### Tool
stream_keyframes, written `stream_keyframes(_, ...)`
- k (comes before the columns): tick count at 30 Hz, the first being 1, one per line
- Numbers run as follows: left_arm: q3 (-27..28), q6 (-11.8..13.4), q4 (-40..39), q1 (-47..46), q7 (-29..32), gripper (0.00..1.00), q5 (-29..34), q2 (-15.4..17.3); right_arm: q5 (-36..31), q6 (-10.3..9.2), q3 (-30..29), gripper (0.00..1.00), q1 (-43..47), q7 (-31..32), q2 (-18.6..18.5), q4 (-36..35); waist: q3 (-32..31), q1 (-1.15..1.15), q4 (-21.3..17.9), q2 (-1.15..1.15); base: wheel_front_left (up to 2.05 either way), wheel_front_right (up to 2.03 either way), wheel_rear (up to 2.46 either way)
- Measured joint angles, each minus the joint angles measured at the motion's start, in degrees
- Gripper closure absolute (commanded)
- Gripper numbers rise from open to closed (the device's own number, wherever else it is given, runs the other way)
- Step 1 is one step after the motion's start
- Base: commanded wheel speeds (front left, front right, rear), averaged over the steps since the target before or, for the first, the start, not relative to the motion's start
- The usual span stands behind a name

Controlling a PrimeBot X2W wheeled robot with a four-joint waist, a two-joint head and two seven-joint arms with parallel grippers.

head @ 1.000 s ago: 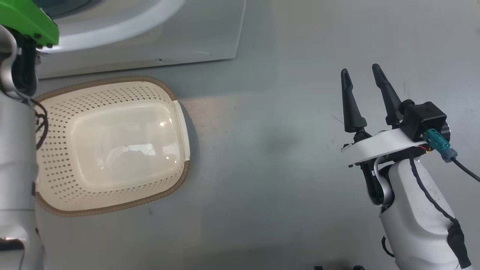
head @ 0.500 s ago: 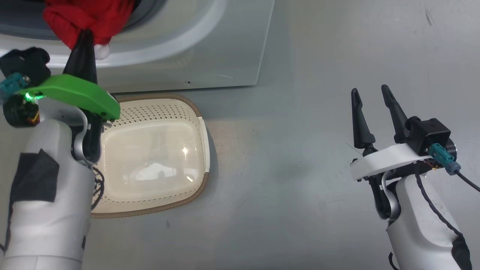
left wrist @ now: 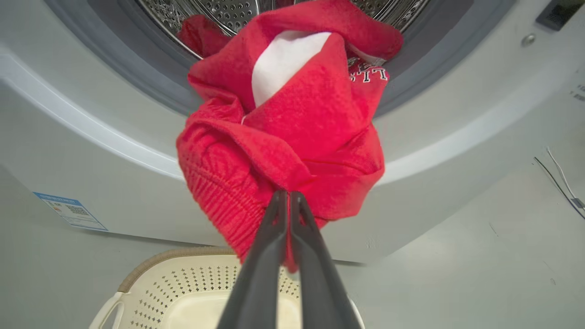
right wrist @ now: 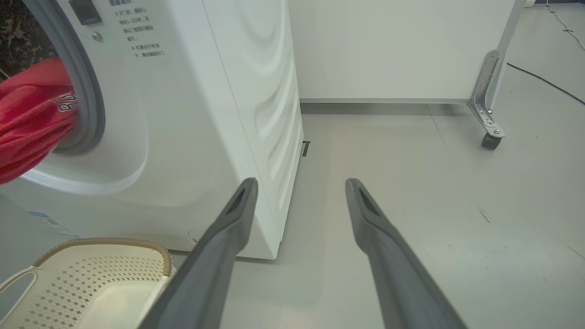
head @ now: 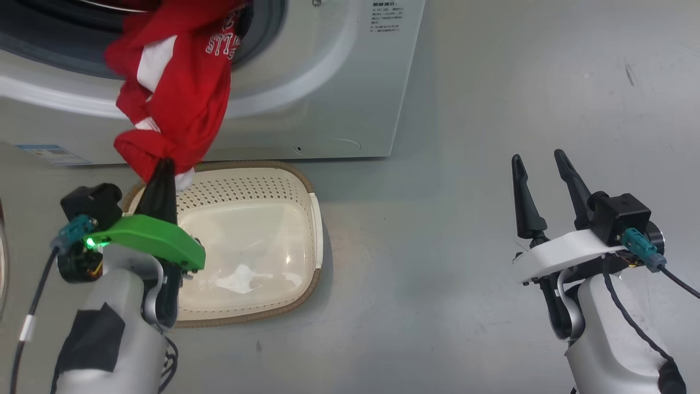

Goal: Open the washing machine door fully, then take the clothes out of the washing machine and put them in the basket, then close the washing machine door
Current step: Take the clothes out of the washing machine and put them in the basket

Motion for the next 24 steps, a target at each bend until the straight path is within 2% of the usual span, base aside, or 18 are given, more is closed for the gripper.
stream_keyframes(10,-1.9,0.0,2.3,7.2,-0.2,1.0,-1.5,-0.6,-0.5,0.45,0.0,0.0,0.6,0.0,0.0,-0.1,-0.8,0.0,-0.1,0.0,0.0,0.0,0.0)
stream_keyframes(24,-1.1,-0.2,8.0,7.4,-0.4,1.0,-2.6,-0.5,-1.5,0.52,-0.5,0.0,0.5,0.0,-0.2,-2.0,5.0,0.0,-1.9,0.0,0.0,0.0,0.0)
